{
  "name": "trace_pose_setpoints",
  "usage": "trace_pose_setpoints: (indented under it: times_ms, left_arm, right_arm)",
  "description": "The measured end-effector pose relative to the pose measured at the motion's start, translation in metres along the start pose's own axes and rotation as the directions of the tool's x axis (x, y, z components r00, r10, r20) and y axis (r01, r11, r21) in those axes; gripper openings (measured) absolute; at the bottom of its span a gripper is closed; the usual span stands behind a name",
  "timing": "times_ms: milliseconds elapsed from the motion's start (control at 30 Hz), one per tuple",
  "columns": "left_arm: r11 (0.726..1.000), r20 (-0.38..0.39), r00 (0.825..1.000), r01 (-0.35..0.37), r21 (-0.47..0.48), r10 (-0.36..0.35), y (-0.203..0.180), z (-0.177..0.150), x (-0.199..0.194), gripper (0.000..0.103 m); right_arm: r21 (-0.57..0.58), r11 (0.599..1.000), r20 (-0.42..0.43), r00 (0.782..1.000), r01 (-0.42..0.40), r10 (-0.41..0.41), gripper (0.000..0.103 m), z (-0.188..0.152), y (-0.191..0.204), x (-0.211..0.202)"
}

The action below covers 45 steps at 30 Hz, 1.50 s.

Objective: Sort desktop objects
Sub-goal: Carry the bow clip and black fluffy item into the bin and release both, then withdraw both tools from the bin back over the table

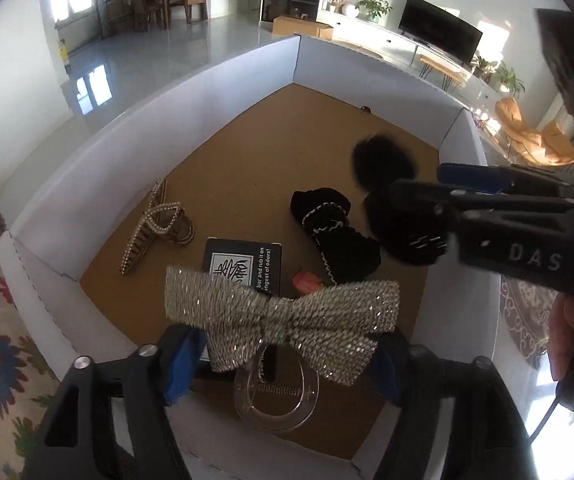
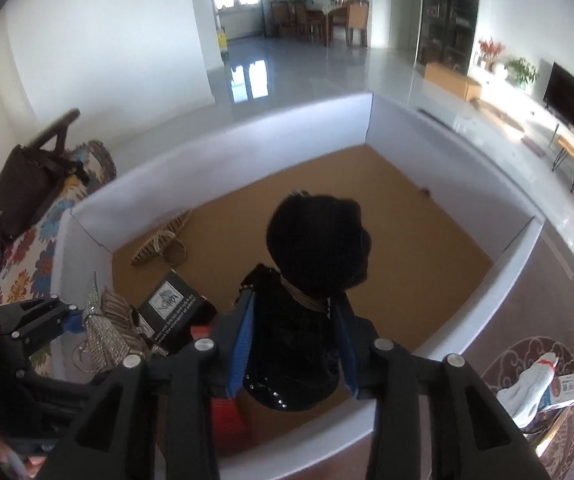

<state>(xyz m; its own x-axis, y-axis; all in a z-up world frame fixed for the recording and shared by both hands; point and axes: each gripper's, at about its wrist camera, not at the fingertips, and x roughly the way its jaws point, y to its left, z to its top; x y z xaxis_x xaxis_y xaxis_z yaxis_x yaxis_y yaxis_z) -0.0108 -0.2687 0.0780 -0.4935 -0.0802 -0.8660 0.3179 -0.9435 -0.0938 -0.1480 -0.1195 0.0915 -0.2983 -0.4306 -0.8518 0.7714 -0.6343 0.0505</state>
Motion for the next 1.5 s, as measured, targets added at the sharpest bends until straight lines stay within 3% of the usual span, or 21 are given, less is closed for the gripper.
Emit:
trace_pose_setpoints:
  times_ms: [33,133,233,267,367,433,500,600,667,733,833,1033,1133,1233,1500]
  left_arm:
    - [1.000,-0.002,1.000,0.013,-0.001,-0.013,-0.001,-0.001,0.001,0.081]
    - [1.000,0.044,0.999,0.004,-0.016,-0.003,-0.002,-0.005,-0.005,0.081]
    - [0.999,0.132,0.991,-0.001,-0.040,0.007,-0.009,-0.008,-0.025,0.081]
    - [0.999,0.159,0.987,-0.001,-0.046,0.008,-0.013,-0.009,-0.032,0.081]
    - [0.999,0.252,0.968,0.028,-0.035,-0.018,-0.033,-0.015,-0.060,0.081]
    - [0.997,0.311,0.948,0.072,-0.003,-0.067,-0.053,-0.020,-0.082,0.081]
    - [0.990,0.349,0.927,0.131,0.044,-0.138,-0.080,-0.028,-0.100,0.083]
    - [0.960,0.362,0.890,0.245,0.139,-0.279,-0.126,-0.044,-0.120,0.096]
    - [0.928,0.337,0.867,0.313,0.202,-0.366,-0.158,-0.055,-0.128,0.103]
    - [0.895,0.280,0.857,0.370,0.249,-0.432,-0.191,-0.066,-0.124,0.103]
    - [0.870,0.179,0.869,0.405,0.282,-0.462,-0.237,-0.088,-0.100,0.103]
    - [0.894,0.035,0.927,0.348,0.283,-0.373,-0.278,-0.121,-0.022,0.103]
    - [0.911,0.035,0.951,0.285,0.299,-0.308,-0.276,-0.133,0.000,0.103]
    - [0.913,0.049,0.962,0.236,0.333,-0.267,-0.270,-0.141,0.010,0.103]
    - [0.920,0.063,0.974,0.183,0.348,-0.218,-0.262,-0.145,0.019,0.103]
  right_arm:
    - [0.009,1.000,-0.015,1.000,0.013,-0.013,0.077,-0.002,-0.001,0.006]
    - [0.035,0.999,0.030,0.999,0.015,-0.016,0.079,-0.011,-0.007,-0.004]
    - [0.063,0.998,0.130,0.991,0.007,-0.015,0.080,-0.024,-0.017,-0.041]
    - [0.074,0.997,0.180,0.983,0.010,-0.023,0.082,-0.031,-0.022,-0.059]
    - [0.135,0.989,0.322,0.942,0.054,-0.095,0.098,-0.068,-0.049,-0.110]
    - [0.187,0.979,0.371,0.917,0.081,-0.147,0.103,-0.105,-0.073,-0.135]
    - [0.236,0.963,0.351,0.913,0.132,-0.211,0.103,-0.149,-0.099,-0.147]
    - [0.317,0.919,0.265,0.909,0.233,-0.322,0.103,-0.218,-0.138,-0.155]
    - [0.367,0.888,0.189,0.912,0.279,-0.365,0.103,-0.261,-0.162,-0.157]
    - [0.394,0.860,0.113,0.912,0.324,-0.395,0.103,-0.298,-0.177,-0.158]
    - [0.426,0.832,0.056,0.908,0.354,-0.415,0.103,-0.340,-0.191,-0.164]
    - [0.491,0.795,0.026,0.906,0.357,-0.423,0.103,-0.377,-0.193,-0.157]
    - [0.496,0.797,0.025,0.912,0.345,-0.410,0.103,-0.381,-0.187,-0.150]
    - [0.486,0.805,0.020,0.917,0.340,-0.399,0.103,-0.379,-0.181,-0.142]
    - [0.451,0.825,-0.008,0.926,0.339,-0.376,0.103,-0.375,-0.175,-0.130]
